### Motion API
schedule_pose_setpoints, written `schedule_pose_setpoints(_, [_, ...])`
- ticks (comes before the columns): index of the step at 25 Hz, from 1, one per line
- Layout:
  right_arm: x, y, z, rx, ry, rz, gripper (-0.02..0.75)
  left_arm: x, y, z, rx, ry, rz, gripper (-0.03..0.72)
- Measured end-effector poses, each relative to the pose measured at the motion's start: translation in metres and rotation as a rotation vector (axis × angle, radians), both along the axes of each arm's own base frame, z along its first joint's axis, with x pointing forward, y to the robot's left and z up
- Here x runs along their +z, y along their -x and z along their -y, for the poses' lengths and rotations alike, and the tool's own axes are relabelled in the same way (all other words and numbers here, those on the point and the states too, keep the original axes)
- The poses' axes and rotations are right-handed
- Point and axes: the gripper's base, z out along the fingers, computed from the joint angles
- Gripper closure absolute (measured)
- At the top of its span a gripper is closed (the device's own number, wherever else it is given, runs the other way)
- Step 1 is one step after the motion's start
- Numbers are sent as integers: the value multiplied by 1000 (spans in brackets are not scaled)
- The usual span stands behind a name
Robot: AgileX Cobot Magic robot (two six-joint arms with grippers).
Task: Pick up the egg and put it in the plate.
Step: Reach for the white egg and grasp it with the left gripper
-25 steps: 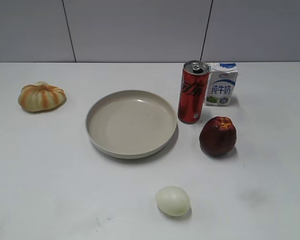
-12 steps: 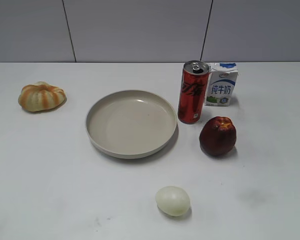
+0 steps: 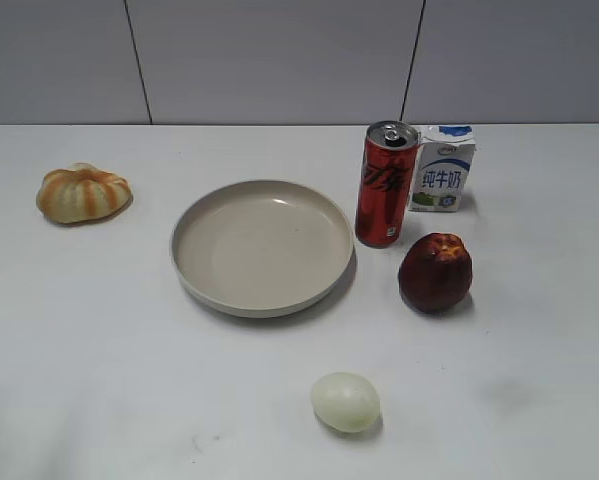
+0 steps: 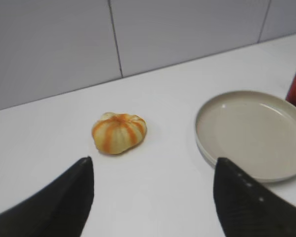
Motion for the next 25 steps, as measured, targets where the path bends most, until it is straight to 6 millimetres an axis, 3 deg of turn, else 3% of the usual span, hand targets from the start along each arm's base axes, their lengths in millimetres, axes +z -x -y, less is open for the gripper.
schedule_pose_setpoints(7, [0,0,0,0,0,0,290,-8,-62,35,-264,-154,-167,97])
schedule_pose_setpoints(14, [0,0,0,0,0,0,290,-26,-105,99,-548,-314,-263,97])
schedule_pose_setpoints(20, [0,0,0,0,0,0,290,-47,-127,160,-789,-487,-306,99])
schedule_pose_setpoints(25, [0,0,0,0,0,0,290,-74,-126,215,-1039,-617,-339,99])
